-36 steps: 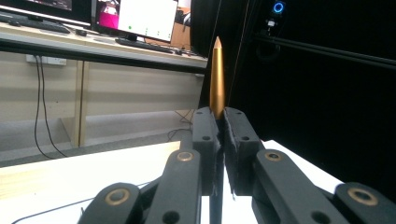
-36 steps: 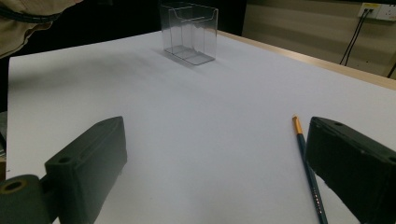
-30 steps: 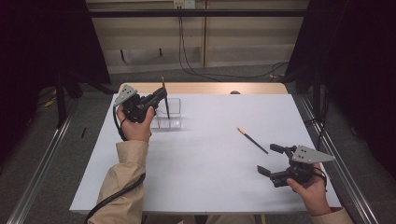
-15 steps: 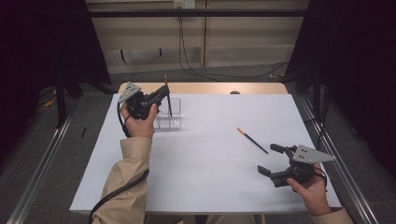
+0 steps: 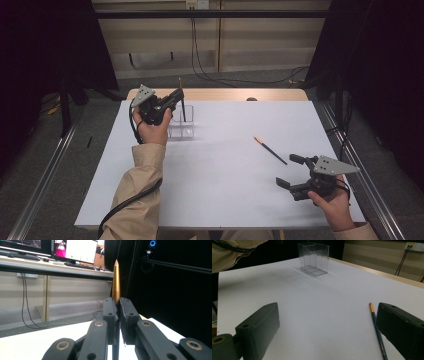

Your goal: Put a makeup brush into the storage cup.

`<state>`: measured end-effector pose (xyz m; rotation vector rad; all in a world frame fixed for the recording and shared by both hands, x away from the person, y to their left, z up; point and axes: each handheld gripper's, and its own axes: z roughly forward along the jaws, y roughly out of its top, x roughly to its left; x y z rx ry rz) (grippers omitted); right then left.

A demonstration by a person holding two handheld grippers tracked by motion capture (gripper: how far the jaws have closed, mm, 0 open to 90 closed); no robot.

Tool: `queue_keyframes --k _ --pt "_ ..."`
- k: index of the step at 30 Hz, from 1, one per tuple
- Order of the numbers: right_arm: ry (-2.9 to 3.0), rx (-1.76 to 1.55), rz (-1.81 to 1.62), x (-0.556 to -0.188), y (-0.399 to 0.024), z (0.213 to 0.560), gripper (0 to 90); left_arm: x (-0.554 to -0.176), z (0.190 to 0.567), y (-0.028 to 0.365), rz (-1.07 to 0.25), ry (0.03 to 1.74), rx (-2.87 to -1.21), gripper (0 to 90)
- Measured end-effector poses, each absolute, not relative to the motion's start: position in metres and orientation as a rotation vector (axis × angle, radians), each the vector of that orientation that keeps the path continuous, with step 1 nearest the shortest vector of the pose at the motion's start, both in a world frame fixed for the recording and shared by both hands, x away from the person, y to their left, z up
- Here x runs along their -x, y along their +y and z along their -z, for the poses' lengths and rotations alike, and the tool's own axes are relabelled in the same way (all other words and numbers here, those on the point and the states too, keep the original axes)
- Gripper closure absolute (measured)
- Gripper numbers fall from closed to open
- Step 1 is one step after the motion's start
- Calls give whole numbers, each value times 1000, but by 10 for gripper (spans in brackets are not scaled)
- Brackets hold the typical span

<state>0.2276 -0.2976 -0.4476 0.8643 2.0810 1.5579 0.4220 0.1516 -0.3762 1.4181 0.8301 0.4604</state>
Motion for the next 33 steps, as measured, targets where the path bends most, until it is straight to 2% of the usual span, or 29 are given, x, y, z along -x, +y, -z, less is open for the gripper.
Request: queue_keyframes --k 20,33 --pt "2089 -865 -1558 -229 -297 449 48 -436 378 148 -518 841 -1421 840" --pt "2089 -866 -1558 -229 -297 449 47 -442 382 145 -511 849 -1424 839"
